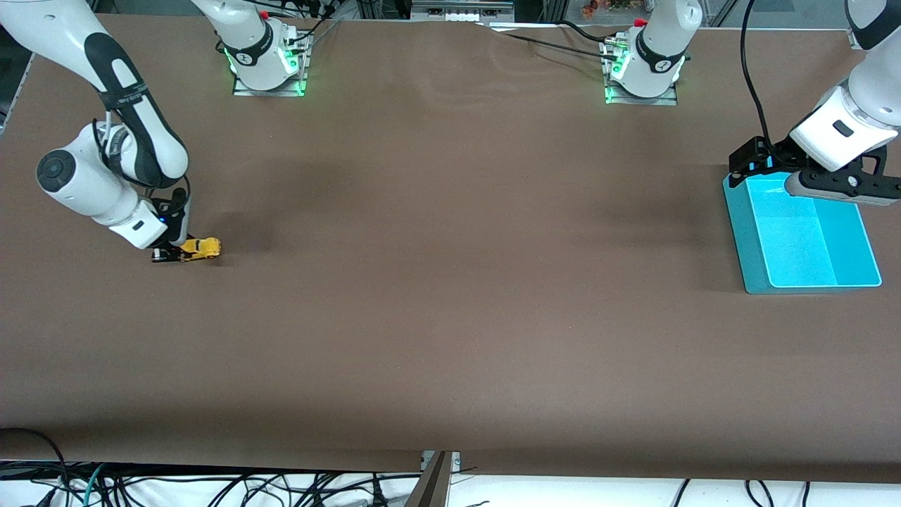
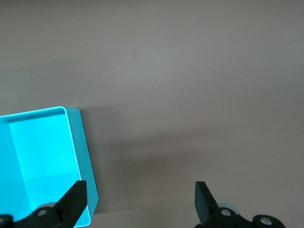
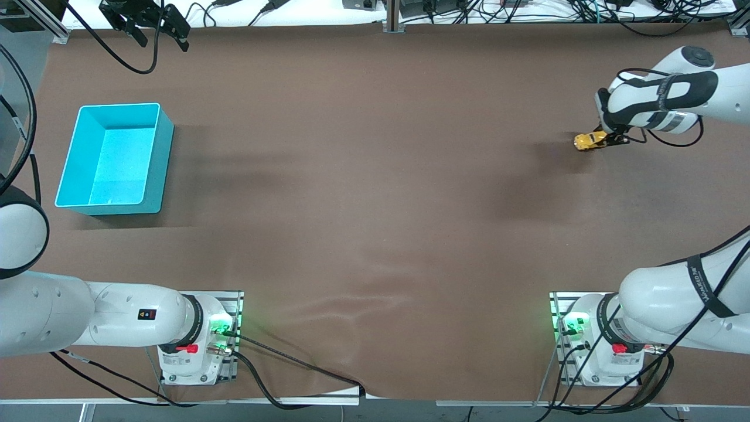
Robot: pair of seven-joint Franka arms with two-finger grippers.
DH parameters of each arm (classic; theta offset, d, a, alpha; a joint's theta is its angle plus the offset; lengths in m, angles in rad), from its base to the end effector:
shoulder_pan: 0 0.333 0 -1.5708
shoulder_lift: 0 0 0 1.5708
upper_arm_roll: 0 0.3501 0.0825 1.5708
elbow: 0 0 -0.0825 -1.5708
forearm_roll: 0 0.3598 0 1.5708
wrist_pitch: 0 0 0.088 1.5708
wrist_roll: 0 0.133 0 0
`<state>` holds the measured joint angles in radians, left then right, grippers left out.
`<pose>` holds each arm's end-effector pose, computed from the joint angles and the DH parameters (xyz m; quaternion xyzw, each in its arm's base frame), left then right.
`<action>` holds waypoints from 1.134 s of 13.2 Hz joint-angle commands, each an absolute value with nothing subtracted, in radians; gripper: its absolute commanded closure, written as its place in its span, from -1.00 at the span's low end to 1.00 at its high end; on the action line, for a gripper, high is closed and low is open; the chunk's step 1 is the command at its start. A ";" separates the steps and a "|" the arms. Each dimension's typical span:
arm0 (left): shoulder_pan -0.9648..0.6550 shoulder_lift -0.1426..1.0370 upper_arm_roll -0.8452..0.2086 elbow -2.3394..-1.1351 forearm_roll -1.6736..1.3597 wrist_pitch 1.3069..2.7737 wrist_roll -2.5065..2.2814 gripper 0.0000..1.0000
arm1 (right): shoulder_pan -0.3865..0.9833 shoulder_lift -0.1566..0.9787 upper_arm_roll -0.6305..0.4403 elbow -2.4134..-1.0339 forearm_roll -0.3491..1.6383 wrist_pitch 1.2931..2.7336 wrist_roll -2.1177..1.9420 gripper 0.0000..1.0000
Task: Wind and store yellow beetle car
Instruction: 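Drag the car backward along the table with the right gripper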
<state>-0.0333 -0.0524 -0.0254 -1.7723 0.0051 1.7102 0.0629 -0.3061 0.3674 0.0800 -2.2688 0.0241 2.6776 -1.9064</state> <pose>0.5179 -0.0301 0.5812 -0.9981 0.0611 0.0049 0.0032 0.5288 -0.1219 0.2266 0.6772 0.7353 0.0276 0.0089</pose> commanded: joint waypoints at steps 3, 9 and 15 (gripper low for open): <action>-0.034 -0.035 -0.025 -1.736 -0.003 1.677 0.060 -1.00 | -0.374 0.452 0.041 -2.270 0.025 2.681 -1.983 0.60; -0.026 -0.023 -0.020 -1.736 -0.003 1.678 0.058 -1.00 | -0.370 0.446 0.075 -2.183 0.029 2.579 -1.951 -0.25; -0.011 -0.021 -0.012 -1.735 -0.003 1.678 0.060 -1.00 | -0.351 0.394 0.172 -2.001 0.026 2.338 -1.887 -0.99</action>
<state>-0.0227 -0.0345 -0.0113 -1.7685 0.0051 1.7019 0.0629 -0.3527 0.4214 0.1451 -2.0472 0.0293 2.4089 -1.9068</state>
